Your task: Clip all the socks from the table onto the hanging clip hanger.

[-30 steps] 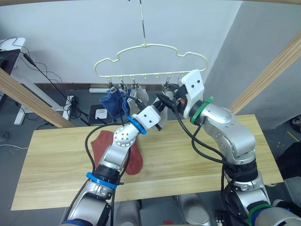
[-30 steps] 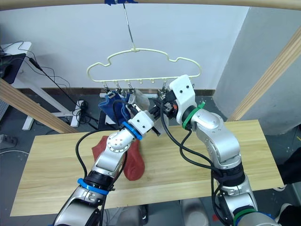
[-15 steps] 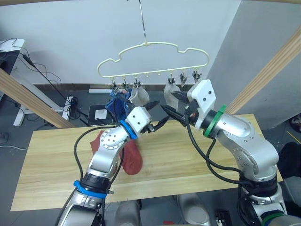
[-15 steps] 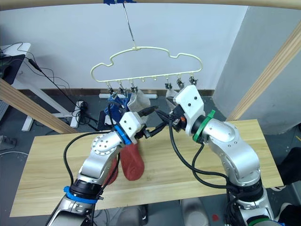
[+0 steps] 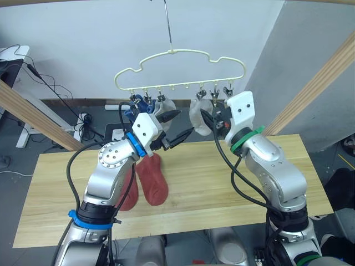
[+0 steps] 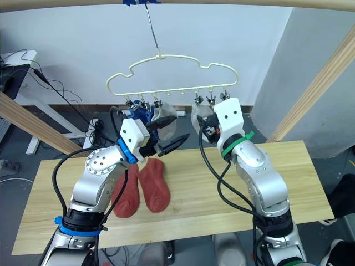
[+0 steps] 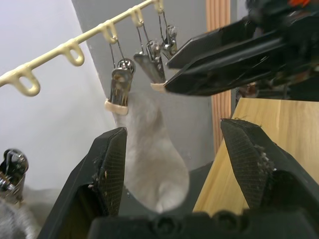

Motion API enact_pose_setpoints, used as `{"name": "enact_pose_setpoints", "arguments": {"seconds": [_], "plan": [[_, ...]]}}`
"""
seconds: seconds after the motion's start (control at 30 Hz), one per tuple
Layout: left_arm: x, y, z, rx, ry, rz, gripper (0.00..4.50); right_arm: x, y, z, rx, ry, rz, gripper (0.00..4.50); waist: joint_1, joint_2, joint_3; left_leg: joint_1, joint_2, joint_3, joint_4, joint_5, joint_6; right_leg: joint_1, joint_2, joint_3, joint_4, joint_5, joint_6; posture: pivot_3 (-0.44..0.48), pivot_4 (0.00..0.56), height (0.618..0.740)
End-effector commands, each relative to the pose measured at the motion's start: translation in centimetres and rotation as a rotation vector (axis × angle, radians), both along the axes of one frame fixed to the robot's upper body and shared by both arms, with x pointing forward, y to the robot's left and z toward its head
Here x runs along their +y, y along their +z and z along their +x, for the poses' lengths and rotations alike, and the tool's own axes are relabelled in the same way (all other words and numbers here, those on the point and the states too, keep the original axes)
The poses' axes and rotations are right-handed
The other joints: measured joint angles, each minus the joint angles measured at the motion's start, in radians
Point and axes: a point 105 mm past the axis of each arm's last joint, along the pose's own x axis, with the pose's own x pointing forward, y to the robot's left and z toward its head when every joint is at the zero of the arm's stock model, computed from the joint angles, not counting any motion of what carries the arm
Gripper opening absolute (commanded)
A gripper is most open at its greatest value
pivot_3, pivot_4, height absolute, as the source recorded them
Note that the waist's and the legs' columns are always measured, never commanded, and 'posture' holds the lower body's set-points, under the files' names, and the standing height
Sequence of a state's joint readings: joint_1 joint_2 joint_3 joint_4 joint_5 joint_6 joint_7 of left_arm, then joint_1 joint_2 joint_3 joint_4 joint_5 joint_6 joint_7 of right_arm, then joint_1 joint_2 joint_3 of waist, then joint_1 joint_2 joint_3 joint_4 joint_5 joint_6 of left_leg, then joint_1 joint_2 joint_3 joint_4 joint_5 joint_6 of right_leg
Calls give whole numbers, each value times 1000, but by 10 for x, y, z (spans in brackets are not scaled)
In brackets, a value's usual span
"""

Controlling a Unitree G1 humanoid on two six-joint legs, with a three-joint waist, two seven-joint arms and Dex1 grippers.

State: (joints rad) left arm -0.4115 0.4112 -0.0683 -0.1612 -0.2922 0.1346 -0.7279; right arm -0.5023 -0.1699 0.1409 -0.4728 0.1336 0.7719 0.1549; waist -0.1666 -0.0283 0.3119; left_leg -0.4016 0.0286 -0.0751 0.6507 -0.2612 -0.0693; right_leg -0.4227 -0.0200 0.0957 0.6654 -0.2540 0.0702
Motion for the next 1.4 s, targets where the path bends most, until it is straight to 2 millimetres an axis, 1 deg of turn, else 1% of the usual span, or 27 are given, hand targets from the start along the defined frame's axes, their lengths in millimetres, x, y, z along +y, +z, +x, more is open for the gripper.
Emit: {"name": "enact_pose_setpoints", "arguments": {"seconds": [0.03, 0.1, 0.17, 0.43, 0.83, 1.13, 1.4], "plan": [[-2, 14, -3, -61, -1, -11, 3307, -2, 15, 1, -70, -32, 19, 2483, 0, 0, 0, 0, 0, 0, 0, 0, 0, 0, 0, 0, 0, 0, 0, -207, 285, 740], [-3, 14, -3, -60, 1, -8, 3321, -3, 15, 4, -68, -42, 24, 2068, 0, 0, 0, 0, 0, 0, 0, 0, 0, 0, 0, 0, 0, 0, 0, -207, 285, 740], [-3, 13, -3, -62, 1, 0, 3321, -1, 14, 6, -60, -41, 24, 1370, 0, 0, 0, 0, 0, 0, 0, 0, 0, 0, 0, 0, 0, 0, 0, -209, 286, 740], [-5, 12, -2, -62, 0, 11, 3321, 3, 16, 14, -58, -56, 25, 1370, 0, 0, 0, 0, 0, 0, 0, 0, 0, 0, 0, 0, 0, 0, 0, -207, 286, 740], [-4, 6, -2, -60, 7, 27, 3321, 4, 25, 22, -109, -78, 27, 1370, -1, 0, 0, 0, 0, 0, 0, 0, 0, 0, 0, 0, 0, 0, 0, -203, 288, 740], [-7, 3, -4, -62, 0, 34, 3321, 4, 27, 21, -107, -88, 53, 1370, -1, 0, 0, 0, 0, 0, 0, 0, 0, 0, 0, 0, 0, 0, 0, -210, 287, 740], [-7, 2, -3, -59, 1, 38, 3321, 14, 24, 20, -87, -19, 36, 1370, -1, 0, 0, 0, 0, 0, 0, 0, 0, 0, 0, 0, 0, 0, 0, -207, 287, 740]]}}
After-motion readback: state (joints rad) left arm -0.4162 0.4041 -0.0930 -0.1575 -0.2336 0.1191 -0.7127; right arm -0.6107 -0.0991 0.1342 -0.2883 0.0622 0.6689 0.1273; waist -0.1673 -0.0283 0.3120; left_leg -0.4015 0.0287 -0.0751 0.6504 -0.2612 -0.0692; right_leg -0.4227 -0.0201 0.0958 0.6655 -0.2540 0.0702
